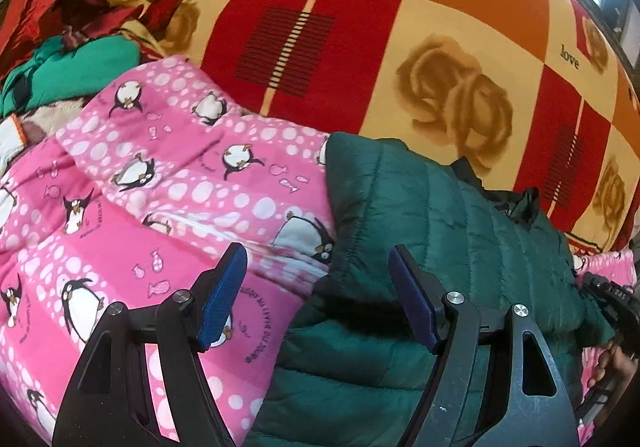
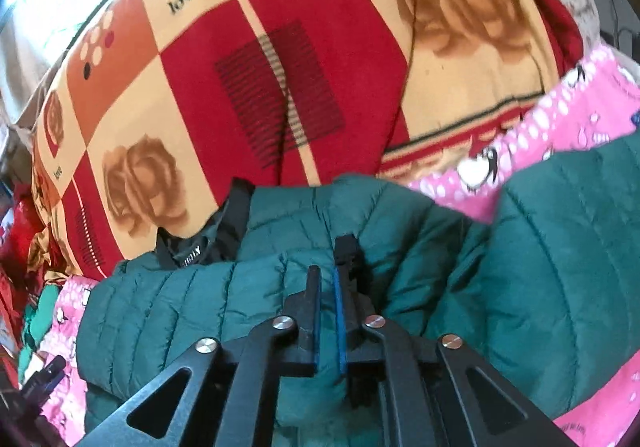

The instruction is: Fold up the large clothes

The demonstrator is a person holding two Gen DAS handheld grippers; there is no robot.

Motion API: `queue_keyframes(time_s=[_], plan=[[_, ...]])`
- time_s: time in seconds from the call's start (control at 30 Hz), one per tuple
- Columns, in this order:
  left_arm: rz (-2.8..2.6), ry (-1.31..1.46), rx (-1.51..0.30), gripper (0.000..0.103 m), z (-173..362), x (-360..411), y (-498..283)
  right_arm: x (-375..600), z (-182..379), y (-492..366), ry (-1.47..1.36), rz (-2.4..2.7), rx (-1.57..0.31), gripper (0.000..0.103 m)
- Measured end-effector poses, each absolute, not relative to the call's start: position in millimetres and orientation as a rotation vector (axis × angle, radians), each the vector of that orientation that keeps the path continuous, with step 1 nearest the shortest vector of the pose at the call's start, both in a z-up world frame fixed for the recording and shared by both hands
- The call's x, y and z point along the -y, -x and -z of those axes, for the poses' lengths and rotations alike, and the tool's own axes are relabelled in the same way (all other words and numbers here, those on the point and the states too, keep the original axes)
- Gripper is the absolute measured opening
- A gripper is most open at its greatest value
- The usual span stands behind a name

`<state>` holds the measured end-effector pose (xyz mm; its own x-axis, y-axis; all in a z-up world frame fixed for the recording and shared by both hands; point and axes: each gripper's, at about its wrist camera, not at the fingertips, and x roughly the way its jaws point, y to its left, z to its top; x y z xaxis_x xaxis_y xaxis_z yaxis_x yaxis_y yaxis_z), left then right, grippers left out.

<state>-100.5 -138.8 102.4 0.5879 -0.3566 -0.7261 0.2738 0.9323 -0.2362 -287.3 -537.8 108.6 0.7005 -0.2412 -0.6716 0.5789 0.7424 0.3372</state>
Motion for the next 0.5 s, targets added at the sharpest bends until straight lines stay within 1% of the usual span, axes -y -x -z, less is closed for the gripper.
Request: queue_keyframes(time_s=[0.03,0.07,0.1,0.13,0.33,0.4,0.43,0.47,0.5], plan=[[0.369,0.096,-0.866,0.074,-103,140,101,538,-106,286,-0.581,0.473,-0.656,0.022],[0.369,0.088,-0.864,0.074,-103,142,101,538,-103,284,-0.582,0.464,-0.670,0.039],[0.371,0.084,-0.864,0.074,-102,144,102,536,-101,282,-0.578,0.461,-0.684,0.045],[0.371,0.077,-0.863,0.074,-101,145,102,535,-99,282,-0.575,0.456,-0.688,0.048],[0.367,0.052,-0.870,0.074,-97,151,101,530,-80,265,-0.554,0.395,-0.760,0.048],[0.363,0.044,-0.867,0.074,-96,153,101,527,-76,258,-0.534,0.353,-0.771,0.032],[0.364,0.043,-0.867,0.074,-96,153,101,525,-76,258,-0.511,0.354,-0.768,0.018],[0.366,0.040,-0.868,0.074,-95,154,101,523,-80,258,-0.479,0.357,-0.757,0.010],[0.366,0.037,-0.868,0.074,-95,155,101,521,-83,259,-0.454,0.364,-0.742,0.009]])
